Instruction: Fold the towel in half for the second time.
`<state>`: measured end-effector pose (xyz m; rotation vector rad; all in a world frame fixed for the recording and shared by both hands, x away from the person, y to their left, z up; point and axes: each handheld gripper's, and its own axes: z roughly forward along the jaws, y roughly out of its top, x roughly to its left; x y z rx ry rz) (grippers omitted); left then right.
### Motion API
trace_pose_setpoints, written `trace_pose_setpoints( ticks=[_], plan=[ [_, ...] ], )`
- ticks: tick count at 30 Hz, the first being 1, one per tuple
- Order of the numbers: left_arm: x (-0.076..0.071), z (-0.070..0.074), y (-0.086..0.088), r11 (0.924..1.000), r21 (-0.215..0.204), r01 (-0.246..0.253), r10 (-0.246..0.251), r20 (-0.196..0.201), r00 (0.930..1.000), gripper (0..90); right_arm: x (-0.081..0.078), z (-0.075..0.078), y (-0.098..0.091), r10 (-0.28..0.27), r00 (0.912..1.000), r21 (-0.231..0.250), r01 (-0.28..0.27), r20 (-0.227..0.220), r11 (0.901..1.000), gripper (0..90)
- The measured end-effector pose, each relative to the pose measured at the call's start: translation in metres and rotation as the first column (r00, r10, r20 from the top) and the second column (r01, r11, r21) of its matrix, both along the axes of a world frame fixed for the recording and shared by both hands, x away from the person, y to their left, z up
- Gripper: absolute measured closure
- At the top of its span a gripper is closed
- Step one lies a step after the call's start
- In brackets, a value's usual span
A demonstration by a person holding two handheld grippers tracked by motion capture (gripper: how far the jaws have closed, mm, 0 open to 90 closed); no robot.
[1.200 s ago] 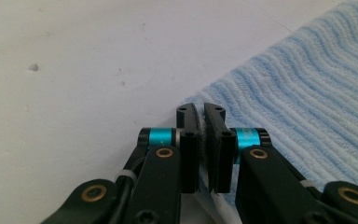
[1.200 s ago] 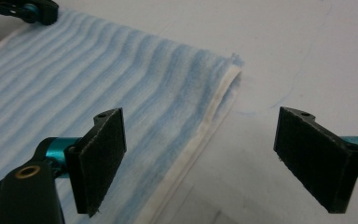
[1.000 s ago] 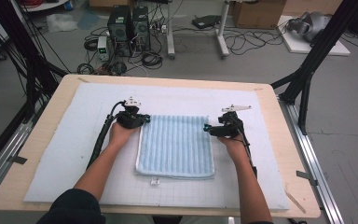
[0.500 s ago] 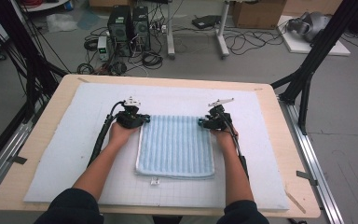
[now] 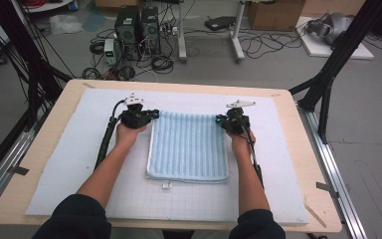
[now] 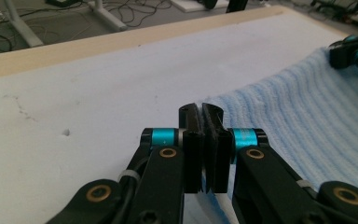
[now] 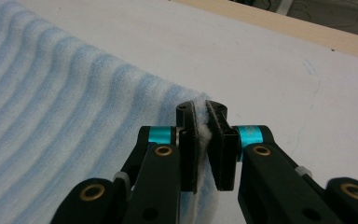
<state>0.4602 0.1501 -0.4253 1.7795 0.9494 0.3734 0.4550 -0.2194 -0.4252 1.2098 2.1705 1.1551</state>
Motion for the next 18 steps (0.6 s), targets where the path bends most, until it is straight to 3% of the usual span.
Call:
trace_pose_setpoints(
  ticks=[1, 3, 7, 9, 11, 18],
  plan=[
    [-0.001, 0.001, 0.0, 0.9999, -0.003, 0.011, -0.011, -0.013, 0.9999, 86.6, -0.001, 0.001, -0.001, 0.007, 1.0, 0.002, -0.007, 0.0, 1.0, 83.4],
    [-0.007, 0.002, 0.0, 0.9997, 0.002, 0.022, -0.022, 0.0, 0.9998, 86.6, -0.006, 0.004, -0.004, 0.017, 0.9998, 0.016, -0.017, 0.011, 0.9997, 83.4],
    [-0.018, 0.004, 0.004, 0.9991, -0.031, 0.029, -0.029, 0.008, 0.9995, 86.6, -0.016, 0.013, -0.008, 0.047, 0.9988, 0.042, -0.048, 0.016, 0.998, 83.5],
    [-0.022, 0.006, 0.005, 0.9985, -0.017, 0.052, -0.052, -0.011, 0.9986, 86.5, -0.022, 0.016, -0.009, 0.065, 0.9976, 0.045, -0.067, 0.025, 0.9968, 83.4],
    [-0.028, 0.009, 0.006, 0.9984, -0.022, 0.053, -0.052, 0.021, 0.9984, 86.6, -0.028, 0.019, -0.01, 0.079, 0.9964, 0.053, -0.081, 0.03, 0.9953, 83.4],
    [-0.046, 0.012, 0.01, 0.9964, -0.04, 0.074, -0.073, 0.041, 0.9965, 86.5, -0.043, 0.024, -0.012, 0.124, 0.9915, 0.056, -0.126, 0.039, 0.9904, 83.0]
  ],
)
